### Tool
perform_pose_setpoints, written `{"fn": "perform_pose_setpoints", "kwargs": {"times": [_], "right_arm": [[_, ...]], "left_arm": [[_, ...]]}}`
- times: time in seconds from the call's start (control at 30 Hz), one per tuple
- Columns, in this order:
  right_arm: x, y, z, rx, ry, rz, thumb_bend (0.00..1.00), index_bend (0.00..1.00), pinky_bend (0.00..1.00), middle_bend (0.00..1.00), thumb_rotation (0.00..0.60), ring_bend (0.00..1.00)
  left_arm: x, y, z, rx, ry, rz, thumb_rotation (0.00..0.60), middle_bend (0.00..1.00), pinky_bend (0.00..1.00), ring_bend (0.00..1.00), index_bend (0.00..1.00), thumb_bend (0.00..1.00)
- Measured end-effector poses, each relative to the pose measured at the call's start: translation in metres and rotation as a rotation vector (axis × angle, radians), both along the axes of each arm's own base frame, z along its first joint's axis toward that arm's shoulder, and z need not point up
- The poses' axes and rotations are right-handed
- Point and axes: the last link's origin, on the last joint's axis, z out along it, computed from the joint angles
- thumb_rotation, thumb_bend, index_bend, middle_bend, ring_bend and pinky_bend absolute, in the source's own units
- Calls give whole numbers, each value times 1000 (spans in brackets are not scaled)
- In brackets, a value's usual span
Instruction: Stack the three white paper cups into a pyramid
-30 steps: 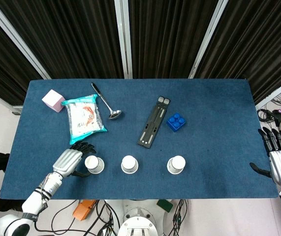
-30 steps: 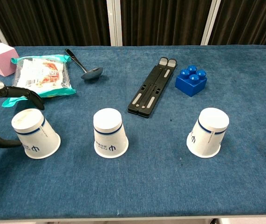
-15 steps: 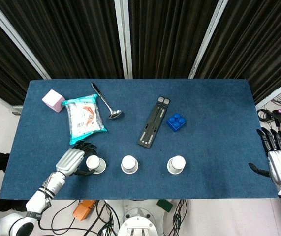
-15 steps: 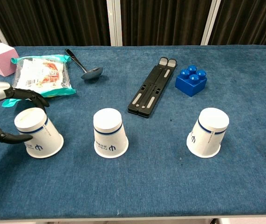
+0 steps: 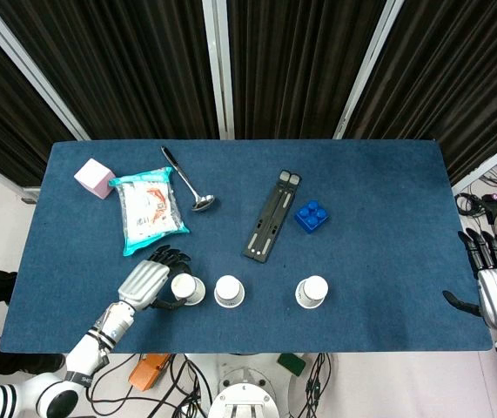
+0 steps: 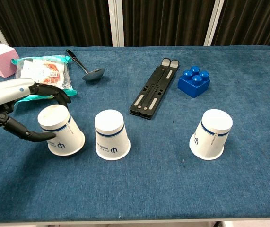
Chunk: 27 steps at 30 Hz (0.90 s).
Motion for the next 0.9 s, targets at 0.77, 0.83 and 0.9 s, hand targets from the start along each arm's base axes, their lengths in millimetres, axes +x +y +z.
{"fn": "perform_pose_setpoints", "kwargs": {"times": [0.77,0.83,0.9], "right_arm": [[-6,-2,-1,8,-13,-9,213,0,2,107,600,0],[-6,-2,-2,10,-13,-8,213,0,2,107,600,0],[-6,-2,-3,16,-12,-6,213,0,2,107,600,0]], "left_arm": [[19,4,-20,-18,9,-14,548,198,1,119,380,259],[18,4,-21,-17,14,-16,550,197,1,117,364,253],[18,4,-21,-15,21,-18,552,196,1,114,352,248]]}}
